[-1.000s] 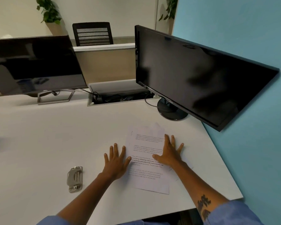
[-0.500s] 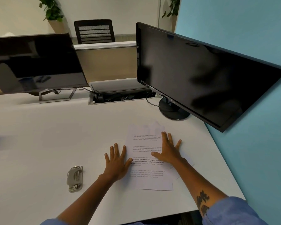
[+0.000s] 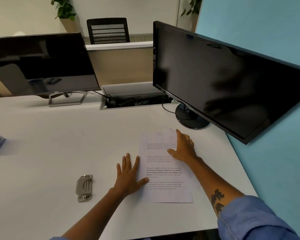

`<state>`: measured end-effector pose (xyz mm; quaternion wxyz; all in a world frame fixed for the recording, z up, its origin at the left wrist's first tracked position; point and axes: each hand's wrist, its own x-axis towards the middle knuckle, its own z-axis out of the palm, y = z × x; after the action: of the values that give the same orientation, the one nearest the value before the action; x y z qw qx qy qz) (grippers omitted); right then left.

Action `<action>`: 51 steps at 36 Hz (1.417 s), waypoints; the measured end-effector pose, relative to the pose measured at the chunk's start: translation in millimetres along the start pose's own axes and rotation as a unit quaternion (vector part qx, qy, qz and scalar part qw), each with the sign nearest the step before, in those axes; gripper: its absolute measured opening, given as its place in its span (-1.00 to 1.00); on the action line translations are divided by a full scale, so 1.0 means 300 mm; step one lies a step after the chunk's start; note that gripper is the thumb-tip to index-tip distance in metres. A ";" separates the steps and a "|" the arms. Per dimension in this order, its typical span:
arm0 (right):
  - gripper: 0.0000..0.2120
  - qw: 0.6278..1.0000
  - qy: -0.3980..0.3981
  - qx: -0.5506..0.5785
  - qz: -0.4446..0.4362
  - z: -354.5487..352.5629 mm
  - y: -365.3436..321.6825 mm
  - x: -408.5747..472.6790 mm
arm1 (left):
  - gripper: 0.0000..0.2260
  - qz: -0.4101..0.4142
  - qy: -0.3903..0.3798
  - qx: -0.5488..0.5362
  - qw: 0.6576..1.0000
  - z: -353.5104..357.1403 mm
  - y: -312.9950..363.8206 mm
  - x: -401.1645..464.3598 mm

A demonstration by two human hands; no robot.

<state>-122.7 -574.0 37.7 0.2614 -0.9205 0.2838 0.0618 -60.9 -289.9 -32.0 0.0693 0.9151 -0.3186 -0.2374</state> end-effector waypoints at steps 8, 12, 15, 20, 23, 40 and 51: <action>0.21 0.995 -0.088 -0.045 -0.026 -0.029 0.022 0.037 | 0.02 0.000 0.006 0.002 1.000 0.005 -0.005 -0.001; 0.20 0.994 -0.098 -0.046 -0.025 -0.021 0.028 0.029 | 0.02 0.000 0.010 0.001 1.000 0.006 -0.006 -0.003; 0.18 0.995 -0.089 -0.042 -0.026 -0.022 0.022 0.022 | 0.03 0.000 0.010 0.000 1.000 0.008 -0.005 -0.003; 0.17 0.996 -0.071 -0.037 -0.029 -0.034 0.002 0.022 | 0.03 0.001 0.011 -0.001 1.000 0.010 -0.004 -0.005; 0.14 0.998 -0.065 0.001 -0.016 -0.042 -0.001 0.031 | 0.03 -0.002 0.017 -0.003 1.000 0.009 -0.001 -0.005; -0.21 0.879 -0.075 0.446 0.148 -0.057 0.034 -0.029 | 0.01 -0.005 0.019 -0.003 1.000 0.010 0.002 -0.009; -0.51 0.891 -0.066 0.422 0.151 0.002 0.086 -0.114 | -0.09 -0.027 0.029 -0.017 0.999 0.002 0.021 -0.008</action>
<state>-165.5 -575.0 34.6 0.6309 -0.6631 0.4013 0.0352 -66.3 -293.5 -29.9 0.0875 0.9285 -0.2874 -0.2183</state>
